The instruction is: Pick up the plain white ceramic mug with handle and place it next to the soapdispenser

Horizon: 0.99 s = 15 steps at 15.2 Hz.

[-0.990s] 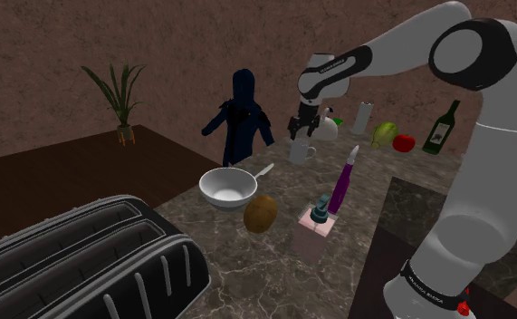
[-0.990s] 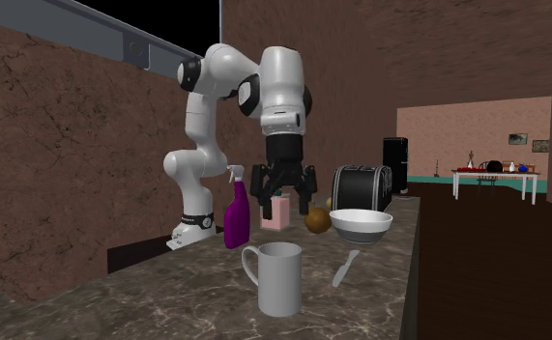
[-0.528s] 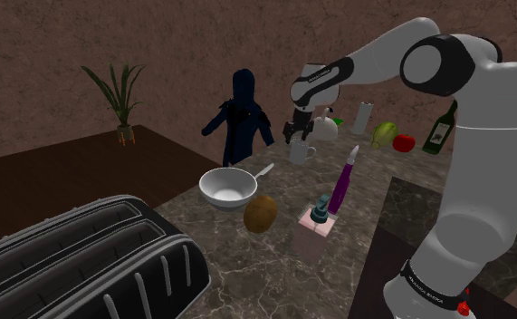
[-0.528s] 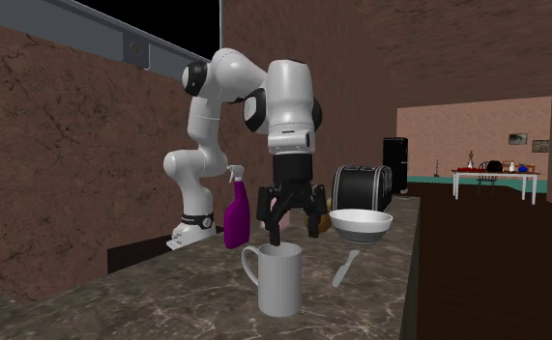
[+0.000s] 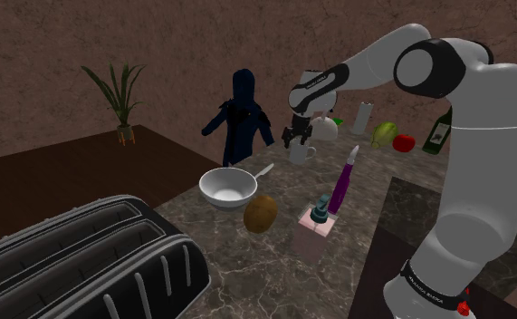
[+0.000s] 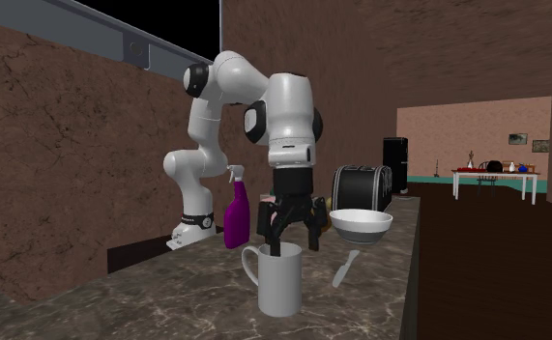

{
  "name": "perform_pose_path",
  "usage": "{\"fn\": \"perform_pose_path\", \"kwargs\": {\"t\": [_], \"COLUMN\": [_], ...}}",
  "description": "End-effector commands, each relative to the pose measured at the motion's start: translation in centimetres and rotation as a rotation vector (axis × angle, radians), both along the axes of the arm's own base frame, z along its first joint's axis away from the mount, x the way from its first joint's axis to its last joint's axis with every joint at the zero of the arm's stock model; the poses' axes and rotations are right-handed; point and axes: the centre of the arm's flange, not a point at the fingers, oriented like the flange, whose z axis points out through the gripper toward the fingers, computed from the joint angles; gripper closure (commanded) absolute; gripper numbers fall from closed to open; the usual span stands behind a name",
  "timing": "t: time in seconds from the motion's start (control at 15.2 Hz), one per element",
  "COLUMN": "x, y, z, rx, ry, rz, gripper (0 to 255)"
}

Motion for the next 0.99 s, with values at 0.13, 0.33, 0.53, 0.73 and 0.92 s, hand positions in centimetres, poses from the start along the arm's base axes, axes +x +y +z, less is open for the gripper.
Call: {"fn": "perform_pose_path", "kwargs": {"t": [0.13, 0.33, 0.53, 0.73, 0.92], "x": [0.0, 0.0, 0.0, 0.0, 0.0], "y": [0.0, 0.0, 0.0, 0.0, 0.0], "z": [0.0, 0.0, 0.0, 0.0, 1.0], "rx": [0.0, 0.0, 0.0, 0.0, 0.0], "ry": [0.0, 0.0, 0.0, 0.0, 0.0], "rz": [0.0, 0.0, 0.0, 0.0, 0.0], "gripper": [0, 255, 255, 255, 255]}}
